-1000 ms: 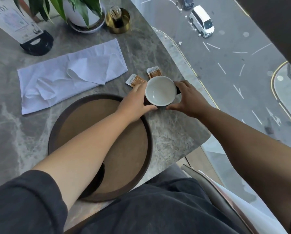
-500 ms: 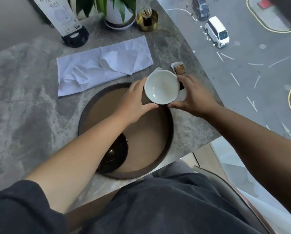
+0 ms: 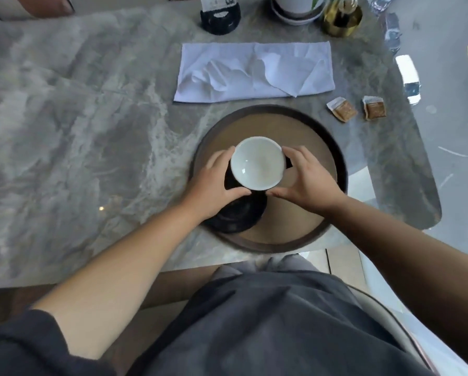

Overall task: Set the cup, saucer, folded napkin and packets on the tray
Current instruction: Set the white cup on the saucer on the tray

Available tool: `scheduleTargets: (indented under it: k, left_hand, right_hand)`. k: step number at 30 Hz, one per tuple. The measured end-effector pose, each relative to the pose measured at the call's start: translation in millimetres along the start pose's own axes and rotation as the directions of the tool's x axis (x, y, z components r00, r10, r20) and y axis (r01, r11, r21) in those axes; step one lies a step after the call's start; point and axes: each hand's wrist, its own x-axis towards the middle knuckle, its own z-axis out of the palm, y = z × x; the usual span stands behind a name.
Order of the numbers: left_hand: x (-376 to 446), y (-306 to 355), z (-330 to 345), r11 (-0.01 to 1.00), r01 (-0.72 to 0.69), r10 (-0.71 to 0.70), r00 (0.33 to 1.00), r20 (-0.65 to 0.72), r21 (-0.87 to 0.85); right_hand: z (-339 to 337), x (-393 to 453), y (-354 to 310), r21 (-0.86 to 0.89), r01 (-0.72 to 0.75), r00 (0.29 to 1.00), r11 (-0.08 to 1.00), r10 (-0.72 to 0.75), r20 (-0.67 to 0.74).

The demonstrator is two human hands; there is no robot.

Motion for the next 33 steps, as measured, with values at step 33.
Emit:
scheduleTargets:
  k: [33]
  left_hand:
    - [-60.1, -54.2, 5.8, 0.996, 0.084, -0.084, 0.996, 0.0, 0.013]
  right_hand:
    - [65.8, -17.9, -28.5, -0.09, -0.012, 0.997, 0.996, 0.018, 0.071]
